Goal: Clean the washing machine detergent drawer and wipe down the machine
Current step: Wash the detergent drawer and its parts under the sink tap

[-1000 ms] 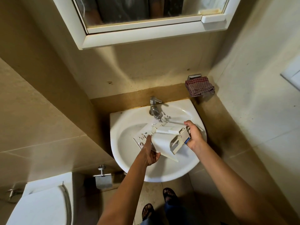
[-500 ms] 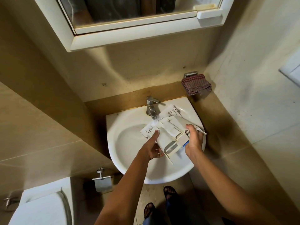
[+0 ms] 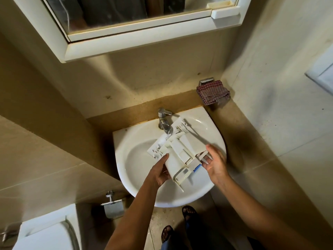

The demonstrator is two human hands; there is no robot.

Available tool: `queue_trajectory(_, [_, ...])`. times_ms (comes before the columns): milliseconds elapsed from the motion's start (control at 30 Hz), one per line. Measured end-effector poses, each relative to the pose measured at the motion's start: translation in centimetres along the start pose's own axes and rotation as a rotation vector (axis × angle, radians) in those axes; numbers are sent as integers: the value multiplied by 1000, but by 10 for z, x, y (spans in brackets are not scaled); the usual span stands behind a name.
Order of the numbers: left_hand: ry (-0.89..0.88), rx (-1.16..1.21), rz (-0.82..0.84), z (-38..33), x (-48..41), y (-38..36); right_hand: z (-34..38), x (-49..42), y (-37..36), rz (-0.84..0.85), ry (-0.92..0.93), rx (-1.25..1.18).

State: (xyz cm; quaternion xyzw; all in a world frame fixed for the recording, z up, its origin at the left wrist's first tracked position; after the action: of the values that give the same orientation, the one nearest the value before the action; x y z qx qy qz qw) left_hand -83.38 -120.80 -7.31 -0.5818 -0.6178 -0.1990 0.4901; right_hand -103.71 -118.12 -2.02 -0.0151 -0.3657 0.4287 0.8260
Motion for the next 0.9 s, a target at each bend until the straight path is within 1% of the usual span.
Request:
queue_trajectory(67, [-8,18,-37,4,2,15,-4,-2,4,45,-64,30])
queue_trajectory(133, [-24,22,-64,10,5,27,-4,-9,9,66,-98,120])
queue_trajectory(267, [-56,25,-134,13,14,44,1,-26,11,112,-147,538])
queue_trajectory(367, [-60,-5,-197,10,18,52,3,-30,0,183,-155,744])
queue_trajectory(533, [-55,-43,-276,0,25,64,4,-28,-17,249,-140,811])
queue_trajectory(667, [-98,-47,-343,-9,39,70,-4,-28,-23,289,-168,837])
queue_trajectory(800, [-182,-130,-452,-19,58,67,-16,-27,-31,345,-227,913])
queue_trajectory(900, [-285,-240,-603,-34,74,65,-31,-27,-38,385,-296,960])
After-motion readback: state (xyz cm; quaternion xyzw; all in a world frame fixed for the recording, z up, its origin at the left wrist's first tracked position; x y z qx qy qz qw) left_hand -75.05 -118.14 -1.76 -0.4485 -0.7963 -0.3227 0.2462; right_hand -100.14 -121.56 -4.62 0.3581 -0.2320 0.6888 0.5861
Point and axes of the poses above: each hand's wrist, its own x-axis away from the middle knuckle, its own y-axis out of the back of the hand, z = x × y, the point moved 5 cm from there along -x, towards the middle knuckle, and after that the axes turned 3 degrees about -z, right-handed, at the moved point
